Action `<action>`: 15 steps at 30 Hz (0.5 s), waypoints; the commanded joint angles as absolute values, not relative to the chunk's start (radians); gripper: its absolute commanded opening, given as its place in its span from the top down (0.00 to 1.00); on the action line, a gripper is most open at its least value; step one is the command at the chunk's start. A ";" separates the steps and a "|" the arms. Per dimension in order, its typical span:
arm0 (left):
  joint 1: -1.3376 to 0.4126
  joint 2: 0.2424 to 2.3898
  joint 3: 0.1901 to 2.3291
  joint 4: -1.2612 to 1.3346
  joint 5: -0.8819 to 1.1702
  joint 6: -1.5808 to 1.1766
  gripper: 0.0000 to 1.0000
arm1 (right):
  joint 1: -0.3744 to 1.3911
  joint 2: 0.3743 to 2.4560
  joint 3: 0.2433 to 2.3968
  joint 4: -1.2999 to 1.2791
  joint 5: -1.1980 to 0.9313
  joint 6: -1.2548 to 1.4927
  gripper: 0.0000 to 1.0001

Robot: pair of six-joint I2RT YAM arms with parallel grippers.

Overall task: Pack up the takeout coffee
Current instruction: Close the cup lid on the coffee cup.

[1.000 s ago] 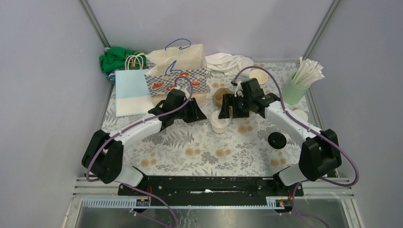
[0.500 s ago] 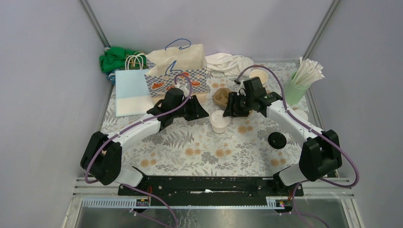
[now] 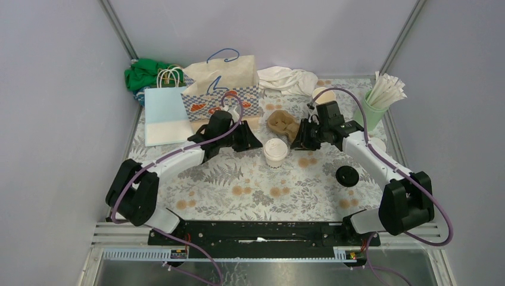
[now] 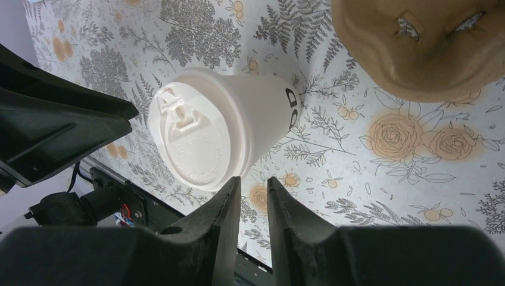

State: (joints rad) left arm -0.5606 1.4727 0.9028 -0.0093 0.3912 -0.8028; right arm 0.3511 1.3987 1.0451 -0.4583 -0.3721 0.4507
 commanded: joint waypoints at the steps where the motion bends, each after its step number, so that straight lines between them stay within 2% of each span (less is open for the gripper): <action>1: -0.554 1.486 0.920 0.045 0.415 -0.805 0.71 | 0.339 1.391 1.030 -0.435 -0.425 0.474 0.71; 15: -0.553 1.515 0.926 0.045 0.435 -0.809 0.73 | 0.339 1.432 1.018 -0.403 -0.484 0.471 0.75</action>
